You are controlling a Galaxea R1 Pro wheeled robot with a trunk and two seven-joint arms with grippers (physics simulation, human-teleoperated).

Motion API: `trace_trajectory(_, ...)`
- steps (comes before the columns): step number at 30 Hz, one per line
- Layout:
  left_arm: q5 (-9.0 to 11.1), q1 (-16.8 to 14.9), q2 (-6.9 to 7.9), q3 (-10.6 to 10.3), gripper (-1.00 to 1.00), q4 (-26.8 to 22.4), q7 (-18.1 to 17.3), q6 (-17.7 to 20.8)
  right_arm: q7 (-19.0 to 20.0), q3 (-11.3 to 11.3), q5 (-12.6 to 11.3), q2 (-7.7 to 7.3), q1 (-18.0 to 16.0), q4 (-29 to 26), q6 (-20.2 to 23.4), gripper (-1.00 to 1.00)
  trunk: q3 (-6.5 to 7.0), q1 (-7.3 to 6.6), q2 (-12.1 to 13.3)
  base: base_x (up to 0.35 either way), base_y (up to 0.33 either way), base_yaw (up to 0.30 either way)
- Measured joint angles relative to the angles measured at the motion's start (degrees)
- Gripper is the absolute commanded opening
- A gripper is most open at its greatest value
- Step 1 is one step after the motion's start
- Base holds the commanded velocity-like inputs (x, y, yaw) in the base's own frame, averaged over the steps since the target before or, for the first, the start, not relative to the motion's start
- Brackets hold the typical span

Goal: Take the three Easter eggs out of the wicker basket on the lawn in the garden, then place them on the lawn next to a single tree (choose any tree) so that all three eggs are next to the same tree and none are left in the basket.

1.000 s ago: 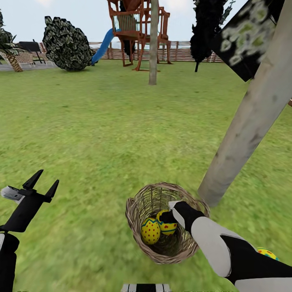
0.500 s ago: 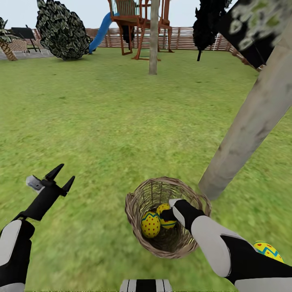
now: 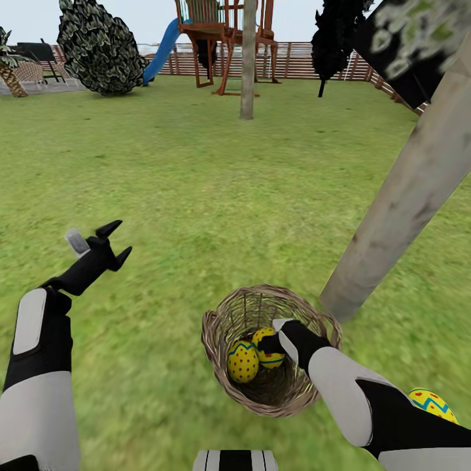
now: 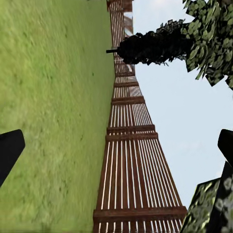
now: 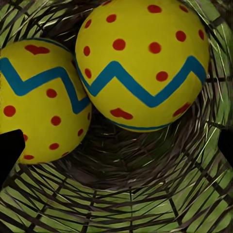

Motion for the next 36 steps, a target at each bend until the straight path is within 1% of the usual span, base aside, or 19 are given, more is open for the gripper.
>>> trace_trajectory(2,0.0,-0.1,-0.20,-0.7,1.00,0.0,0.4,0.0,0.0,0.0,0.0,0.00,0.0,-0.5,0.0,1.00,0.00,0.00,0.0,0.000,0.000,0.000)
trace_trajectory(6,0.2,-0.2,-0.46,-1.0,1.00,0.0,0.3,0.0,-0.1,0.0,0.1,0.00,0.0,-1.8,-0.1,1.00,0.00,0.00,0.0,0.000,0.000,0.000)
trace_trajectory(9,0.1,-0.2,-1.55,-1.1,1.00,0.0,0.2,0.0,-0.1,0.0,0.1,-0.04,0.0,-2.5,-0.1,1.00,0.00,0.00,0.0,0.002,0.000,0.000)
trace_trajectory(12,0.0,-0.1,-2.18,-1.1,1.00,0.0,0.1,0.1,-0.1,-0.1,0.1,-0.02,0.0,-3.0,-0.1,1.00,0.00,-0.02,0.0,0.158,0.000,0.000)
trace_trajectory(18,0.1,0.0,-2.39,-2.2,1.00,0.0,0.1,0.1,-0.1,-0.2,-0.2,-0.01,0.0,-3.0,-0.1,1.00,0.00,0.00,0.0,0.114,0.000,0.000)
trace_trajectory(24,0.2,0.0,-2.40,-2.3,1.00,0.0,0.0,0.1,-0.1,-0.2,-0.4,-0.01,0.0,-2.7,0.0,1.00,0.00,0.00,0.0,0.008,0.000,0.000)
trace_trajectory(27,0.1,0.0,-2.40,-2.4,1.00,0.0,0.0,0.1,-0.1,-0.2,-0.5,-0.06,0.0,-2.6,0.1,1.00,-0.66,0.08,0.0,0.000,0.000,0.000)
trace_trajectory(30,0.1,0.0,-2.40,-3.2,1.00,0.0,0.0,0.1,-0.1,-0.2,-0.4,-0.07,0.0,-2.6,0.1,1.00,-1.32,0.16,-0.1,0.000,0.000,0.000)
trace_trajectory(36,0.1,0.1,-2.40,-3.5,1.00,-0.1,0.0,0.1,-0.1,-0.2,-0.3,-0.13,0.0,-2.9,0.0,1.00,-2.65,0.31,-0.2,0.000,0.000,0.000)
